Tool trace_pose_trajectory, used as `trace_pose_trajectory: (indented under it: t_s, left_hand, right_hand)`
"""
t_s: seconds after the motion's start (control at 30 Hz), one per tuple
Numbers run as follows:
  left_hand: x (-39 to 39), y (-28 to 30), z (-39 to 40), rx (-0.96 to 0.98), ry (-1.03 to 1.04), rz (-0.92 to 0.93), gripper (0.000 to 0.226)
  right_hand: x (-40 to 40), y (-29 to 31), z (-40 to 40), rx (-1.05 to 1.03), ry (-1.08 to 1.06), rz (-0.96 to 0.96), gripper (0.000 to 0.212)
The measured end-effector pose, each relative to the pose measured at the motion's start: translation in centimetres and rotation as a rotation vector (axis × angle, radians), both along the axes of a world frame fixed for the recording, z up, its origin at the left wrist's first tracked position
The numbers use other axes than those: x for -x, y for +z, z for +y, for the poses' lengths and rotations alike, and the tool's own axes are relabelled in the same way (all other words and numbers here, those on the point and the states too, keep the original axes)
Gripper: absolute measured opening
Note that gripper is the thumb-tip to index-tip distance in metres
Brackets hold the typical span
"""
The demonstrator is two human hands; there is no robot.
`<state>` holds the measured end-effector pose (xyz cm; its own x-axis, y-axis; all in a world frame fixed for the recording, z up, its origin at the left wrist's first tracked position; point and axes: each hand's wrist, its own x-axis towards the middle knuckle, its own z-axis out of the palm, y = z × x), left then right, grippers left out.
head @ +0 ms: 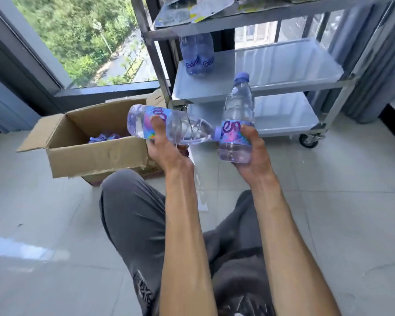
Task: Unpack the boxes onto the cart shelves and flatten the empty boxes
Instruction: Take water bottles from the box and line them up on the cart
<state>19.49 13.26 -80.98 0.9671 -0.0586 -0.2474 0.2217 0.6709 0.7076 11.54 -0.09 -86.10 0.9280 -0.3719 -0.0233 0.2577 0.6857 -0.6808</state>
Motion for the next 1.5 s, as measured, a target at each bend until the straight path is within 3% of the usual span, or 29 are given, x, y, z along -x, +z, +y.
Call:
trace_pose_trajectory:
  t_s: [0.13,0.27,0.4,0.47,0.53,0.67,0.8,0.9,1.07,1.17,1.3,1.4,1.5]
  left_hand:
    - [0.8,-1.7,-0.4,0.014,0.062,-0.022,0.056]
    - [2.0,-4.4,-1.6,0.057,-0.134,-0.168,0.071]
    - [2.3,-6.0,-1.9,0.073,-0.418,-0.284,0.075]
    - [1.8,-6.6,-1.2,0.167,-0.487,-0.160,0.081]
    - [1.1,-7.3,-0.6,0.203,-0.532,-0.028,0.068]
    - [1.0,-7.1,-0.3,-0.073,-0.787,0.008,0.037]
    - [0.4,-6.3,0.3,-0.335,-0.923,0.000,0.041]
    - [0.4,-6.3,0.8,-0.412,-1.007,-0.047,0.041]
    - [1.5,-7.1,0.6,-0.157,-0.885,-0.120,0.065]
    - [2.1,-7.3,-0.3,0.001,-0.699,-0.026,0.050]
    - [1.7,-7.3,-0.7,-0.076,-0.600,-0.032,0.043]
    - [1.8,-7.4,-0.8,-0.180,-0.578,-0.066,0.054]
    - [2.2,-7.3,-1.1,-0.233,-0.591,-0.090,0.042]
  right_hand:
    - [0.7,-1.4,-0.5,-0.074,-0.024,-0.022,0.068]
    - [0.7,-2.3,-0.5,-0.058,-0.035,0.009,0.066]
    - [0.5,-3.3,-0.3,-0.056,-0.023,-0.028,0.048]
    - [0.7,-4.3,-0.7,-0.097,-0.056,-0.019,0.047]
    - [0.8,-4.9,-1.1,-0.137,-0.072,-0.035,0.051]
    - [1.0,-5.2,-1.7,-0.153,-0.067,-0.107,0.038]
    - [1.2,-5.7,-2.2,-0.107,-0.034,-0.109,0.038]
    - [1.5,-5.7,-2.3,-0.092,-0.022,-0.123,0.041]
    - [1.2,-4.8,-2.3,-0.028,-0.072,-0.094,0.020]
    - [1.2,-4.2,-2.7,0.042,-0.108,-0.011,0.024]
    - [1.3,-4.0,-3.1,-0.020,-0.016,0.079,0.053]
    - [2.0,-4.4,-3.3,0.175,0.002,0.172,0.054]
    - [2.4,-4.8,-3.3,0.256,0.022,0.161,0.042]
